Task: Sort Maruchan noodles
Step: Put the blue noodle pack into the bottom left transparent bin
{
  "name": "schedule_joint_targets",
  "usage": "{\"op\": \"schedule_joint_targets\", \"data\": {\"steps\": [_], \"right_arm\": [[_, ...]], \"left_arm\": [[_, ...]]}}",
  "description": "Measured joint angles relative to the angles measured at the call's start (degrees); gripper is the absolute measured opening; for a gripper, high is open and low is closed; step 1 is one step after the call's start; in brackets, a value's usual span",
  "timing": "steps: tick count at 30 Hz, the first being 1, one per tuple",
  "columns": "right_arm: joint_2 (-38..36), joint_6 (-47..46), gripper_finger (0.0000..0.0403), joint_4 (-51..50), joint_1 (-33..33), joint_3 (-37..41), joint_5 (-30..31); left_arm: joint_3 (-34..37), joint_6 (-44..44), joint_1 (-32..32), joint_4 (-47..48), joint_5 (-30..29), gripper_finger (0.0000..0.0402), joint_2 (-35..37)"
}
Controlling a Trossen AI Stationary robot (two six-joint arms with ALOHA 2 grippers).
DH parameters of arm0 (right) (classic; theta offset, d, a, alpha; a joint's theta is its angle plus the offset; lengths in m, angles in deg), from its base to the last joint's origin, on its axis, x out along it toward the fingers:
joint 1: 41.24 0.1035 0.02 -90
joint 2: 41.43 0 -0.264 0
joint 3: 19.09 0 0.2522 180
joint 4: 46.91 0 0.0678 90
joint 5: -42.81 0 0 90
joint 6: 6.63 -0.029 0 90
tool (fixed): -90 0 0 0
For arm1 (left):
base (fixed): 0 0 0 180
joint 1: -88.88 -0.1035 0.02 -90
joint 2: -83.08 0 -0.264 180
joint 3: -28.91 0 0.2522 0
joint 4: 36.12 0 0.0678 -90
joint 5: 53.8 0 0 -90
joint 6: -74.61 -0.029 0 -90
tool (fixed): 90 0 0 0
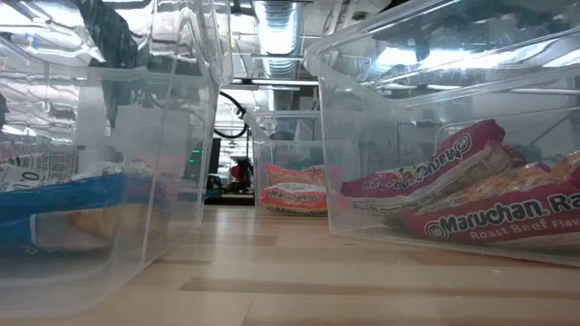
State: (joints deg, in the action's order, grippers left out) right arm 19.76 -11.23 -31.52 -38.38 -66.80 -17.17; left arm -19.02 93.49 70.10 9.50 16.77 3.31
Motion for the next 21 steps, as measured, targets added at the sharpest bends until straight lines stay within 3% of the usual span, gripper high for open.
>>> {"op": "schedule_joint_targets", "data": {"steps": [9,21], "right_arm": [[0.0,0.0,0.0038,0.0,0.0,0.0,0.0],[0.0,0.0,0.0038,0.0,0.0,0.0,0.0]], "left_arm": [[-2.5,1.0,2.5,4.5,-1.7,0.0000,10.1],[-2.7,2.2,5.6,3.5,-1.3,0.0000,31.3]]}}
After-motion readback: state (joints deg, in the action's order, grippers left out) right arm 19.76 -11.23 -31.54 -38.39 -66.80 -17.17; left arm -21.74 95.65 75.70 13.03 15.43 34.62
